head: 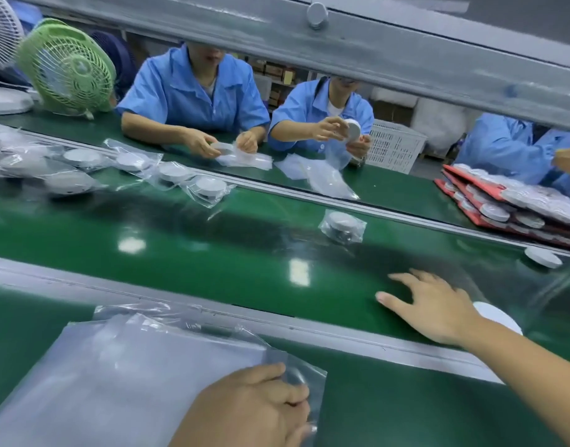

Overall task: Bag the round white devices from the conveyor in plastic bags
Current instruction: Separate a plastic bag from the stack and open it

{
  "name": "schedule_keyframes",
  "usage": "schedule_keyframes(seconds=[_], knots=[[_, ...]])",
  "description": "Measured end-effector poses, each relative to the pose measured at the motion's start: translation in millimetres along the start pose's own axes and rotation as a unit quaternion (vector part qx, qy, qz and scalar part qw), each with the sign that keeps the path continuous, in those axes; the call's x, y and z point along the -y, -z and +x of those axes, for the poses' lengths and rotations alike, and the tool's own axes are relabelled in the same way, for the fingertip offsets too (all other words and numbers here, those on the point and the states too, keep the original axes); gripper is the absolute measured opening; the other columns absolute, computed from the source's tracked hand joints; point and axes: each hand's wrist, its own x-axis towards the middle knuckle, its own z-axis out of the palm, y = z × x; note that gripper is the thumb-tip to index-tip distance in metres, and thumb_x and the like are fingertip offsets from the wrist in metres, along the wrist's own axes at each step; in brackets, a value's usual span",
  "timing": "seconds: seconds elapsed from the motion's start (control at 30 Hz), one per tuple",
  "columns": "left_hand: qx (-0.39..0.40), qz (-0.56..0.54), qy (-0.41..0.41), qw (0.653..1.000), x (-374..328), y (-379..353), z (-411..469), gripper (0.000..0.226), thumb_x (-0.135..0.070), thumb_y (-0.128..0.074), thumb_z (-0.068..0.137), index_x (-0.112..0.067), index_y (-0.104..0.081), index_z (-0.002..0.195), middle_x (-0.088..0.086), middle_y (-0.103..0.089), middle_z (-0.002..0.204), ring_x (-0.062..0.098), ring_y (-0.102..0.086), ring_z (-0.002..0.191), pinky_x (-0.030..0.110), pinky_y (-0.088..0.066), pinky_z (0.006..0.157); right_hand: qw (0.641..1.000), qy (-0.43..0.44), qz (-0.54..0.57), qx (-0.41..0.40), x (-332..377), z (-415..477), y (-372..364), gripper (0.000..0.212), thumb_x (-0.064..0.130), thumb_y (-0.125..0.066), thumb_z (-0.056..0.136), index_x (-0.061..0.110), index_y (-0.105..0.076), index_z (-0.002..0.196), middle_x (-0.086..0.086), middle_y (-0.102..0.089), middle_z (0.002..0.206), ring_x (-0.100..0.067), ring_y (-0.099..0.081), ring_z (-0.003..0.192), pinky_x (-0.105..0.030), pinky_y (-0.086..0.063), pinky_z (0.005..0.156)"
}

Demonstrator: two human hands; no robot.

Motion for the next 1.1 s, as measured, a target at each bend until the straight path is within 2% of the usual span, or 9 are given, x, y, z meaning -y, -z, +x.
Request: schedule_keyframes(seconds=[0.07,0.23,0.5,0.63,0.7,0.8,0.93,1.0,1.1], knots=[[0.082,-0.105,0.030,0.991,7,1,6,0.008,-0.053,-0.081,0.068,-0.055,-0.074,0.071,-0.043,-0.065,0.089,-0.016,-0.063,0.091,0.008,-0.050,0.080,1.000,-0.011,0.010,0.007,-31,-25,-8,0.082,0.088,-0.027,0.084,0.044,-0.037,0.152,0.000,-0.036,0.162,-0.023,-0.039,0.146,-0.043,-0.035,0.117],[0.070,-0.174,0.080,0.979,2,-4,1,0.012,-0.040,-0.065,0.067,-0.043,-0.077,0.067,-0.036,-0.067,0.081,-0.013,-0.062,0.084,0.006,-0.053,0.069,0.998,0.036,0.020,-0.043,-52,-51,-10,0.059,0.042,-0.055,0.103,0.028,-0.037,0.157,0.000,-0.042,0.151,-0.019,-0.046,0.136,-0.028,-0.034,0.115],[0.012,-0.178,0.167,0.970,-2,3,1,0.021,-0.047,-0.056,0.082,-0.043,-0.077,0.081,-0.043,-0.062,0.095,-0.016,-0.056,0.100,0.011,-0.050,0.078,0.977,0.094,0.148,-0.121,-16,-85,11,0.061,0.031,-0.055,0.103,0.040,-0.030,0.158,0.027,-0.053,0.113,0.006,-0.055,0.088,-0.008,-0.040,0.074],[0.003,-0.168,0.197,0.966,-4,8,-1,0.024,-0.053,-0.053,0.081,-0.046,-0.075,0.083,-0.049,-0.056,0.102,-0.018,-0.054,0.100,0.018,-0.056,0.077,0.990,0.065,0.113,-0.047,-11,-106,34,0.062,0.027,-0.059,0.103,0.038,-0.033,0.158,0.016,-0.066,0.108,-0.009,-0.065,0.098,-0.026,-0.055,0.083],[0.004,-0.167,0.207,0.964,-6,9,-1,0.025,-0.055,-0.051,0.081,-0.047,-0.075,0.085,-0.050,-0.056,0.102,-0.019,-0.053,0.100,0.018,-0.055,0.078,0.987,0.114,0.050,-0.104,-2,-121,45,0.052,0.027,-0.067,0.099,0.036,-0.052,0.148,0.013,-0.070,0.112,-0.009,-0.068,0.097,-0.026,-0.054,0.091],[0.010,-0.165,0.216,0.962,-8,9,0,0.025,-0.055,-0.051,0.084,-0.051,-0.075,0.088,-0.051,-0.056,0.102,-0.019,-0.052,0.104,0.012,-0.049,0.084,0.895,0.374,0.056,-0.237,24,-144,45,0.047,0.000,-0.084,0.078,0.021,-0.076,0.120,0.012,-0.075,0.115,-0.005,-0.071,0.105,-0.026,-0.051,0.102],[-0.015,-0.238,0.236,0.942,-12,13,5,0.014,-0.038,-0.067,0.086,-0.046,-0.079,0.089,-0.043,-0.064,0.098,-0.014,-0.060,0.102,0.006,-0.045,0.086,0.777,0.553,0.192,-0.231,69,-170,36,0.027,0.005,-0.058,0.103,0.013,-0.074,0.124,0.002,-0.067,0.136,-0.016,-0.062,0.128,-0.037,-0.052,0.102],[-0.011,-0.391,0.245,0.887,-14,19,5,0.014,-0.035,-0.068,0.089,-0.043,-0.080,0.093,-0.028,-0.073,0.098,-0.005,-0.067,0.100,0.009,-0.048,0.087,0.752,0.534,0.294,-0.251,91,-176,28,0.025,0.000,-0.071,0.096,0.010,-0.075,0.119,0.000,-0.071,0.126,-0.019,-0.067,0.119,-0.038,-0.055,0.093],[0.078,-0.622,0.238,0.742,-23,34,6,0.040,-0.042,-0.085,0.076,-0.037,-0.074,0.114,-0.007,-0.075,0.113,0.013,-0.070,0.110,0.020,-0.053,0.090,0.709,0.440,0.458,-0.306,108,-180,20,0.022,0.013,-0.086,0.085,0.016,-0.079,0.106,0.003,-0.075,0.102,-0.019,-0.075,0.095,-0.032,-0.060,0.078]])
